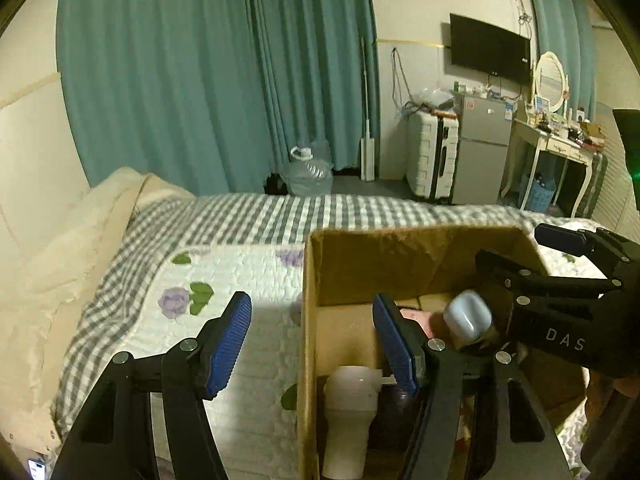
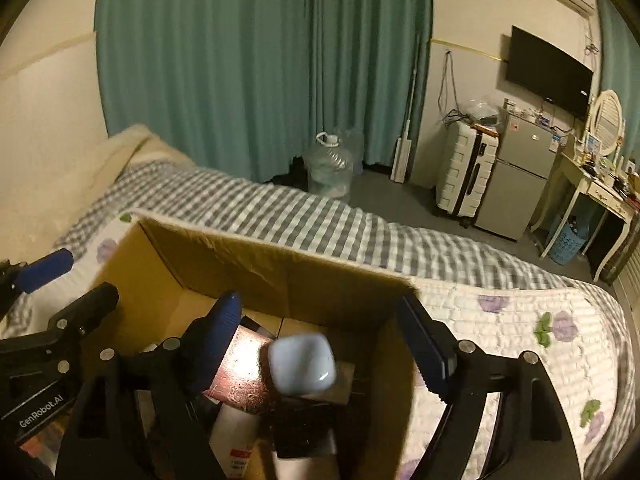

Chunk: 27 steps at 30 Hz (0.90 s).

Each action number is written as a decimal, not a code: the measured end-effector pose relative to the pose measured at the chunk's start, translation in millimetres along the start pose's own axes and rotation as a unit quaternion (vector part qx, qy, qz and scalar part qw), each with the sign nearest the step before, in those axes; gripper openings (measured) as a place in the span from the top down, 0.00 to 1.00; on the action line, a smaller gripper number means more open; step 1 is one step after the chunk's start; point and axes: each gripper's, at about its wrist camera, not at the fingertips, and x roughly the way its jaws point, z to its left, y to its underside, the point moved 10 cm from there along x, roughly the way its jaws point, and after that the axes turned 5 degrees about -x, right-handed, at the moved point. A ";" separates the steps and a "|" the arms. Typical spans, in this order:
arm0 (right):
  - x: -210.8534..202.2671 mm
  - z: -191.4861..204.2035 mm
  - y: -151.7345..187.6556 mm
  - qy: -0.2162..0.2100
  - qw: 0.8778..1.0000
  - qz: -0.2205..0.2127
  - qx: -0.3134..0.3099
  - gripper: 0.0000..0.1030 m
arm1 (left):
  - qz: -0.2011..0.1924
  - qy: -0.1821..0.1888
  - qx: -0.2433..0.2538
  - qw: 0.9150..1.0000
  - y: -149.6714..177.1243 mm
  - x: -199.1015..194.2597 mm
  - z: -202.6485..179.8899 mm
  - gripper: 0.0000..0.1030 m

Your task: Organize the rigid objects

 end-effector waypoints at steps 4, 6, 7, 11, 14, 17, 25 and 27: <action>-46.8 -5.4 -19.3 0.018 0.999 -0.035 0.004 0.22 | -0.034 0.008 -0.001 0.999 -21.4 -39.0 -5.6 0.36; -73.3 -6.4 -28.2 0.020 0.999 -0.049 0.006 0.22 | -0.057 0.008 -0.001 0.998 -33.1 -66.0 -6.5 0.36; -91.3 -7.9 -31.9 0.024 0.998 -0.059 0.006 0.22 | -0.073 0.008 0.000 0.997 -41.5 -85.4 -7.2 0.36; -162.8 -12.1 -40.9 0.041 0.994 -0.098 0.010 0.22 | -0.130 0.008 -0.004 0.991 -64.2 -149.7 -9.8 0.29; -212.1 -17.5 -43.4 0.050 0.990 -0.129 0.018 0.14 | -0.172 0.010 -0.004 0.985 -70.1 -198.9 -9.1 0.28; -256.1 -18.5 -42.7 0.055 0.986 -0.158 0.027 0.08 | -0.195 0.017 -0.009 0.981 -70.1 -236.7 -7.7 0.27; -320.6 -9.9 -23.0 0.066 0.976 -0.205 0.033 0.00 | -0.217 0.012 0.001 0.976 -45.6 -279.8 -5.4 0.25; -326.2 -6.2 -10.6 0.066 0.974 -0.214 0.037 0.00 | -0.209 0.014 0.004 0.978 -31.2 -278.9 -4.7 0.25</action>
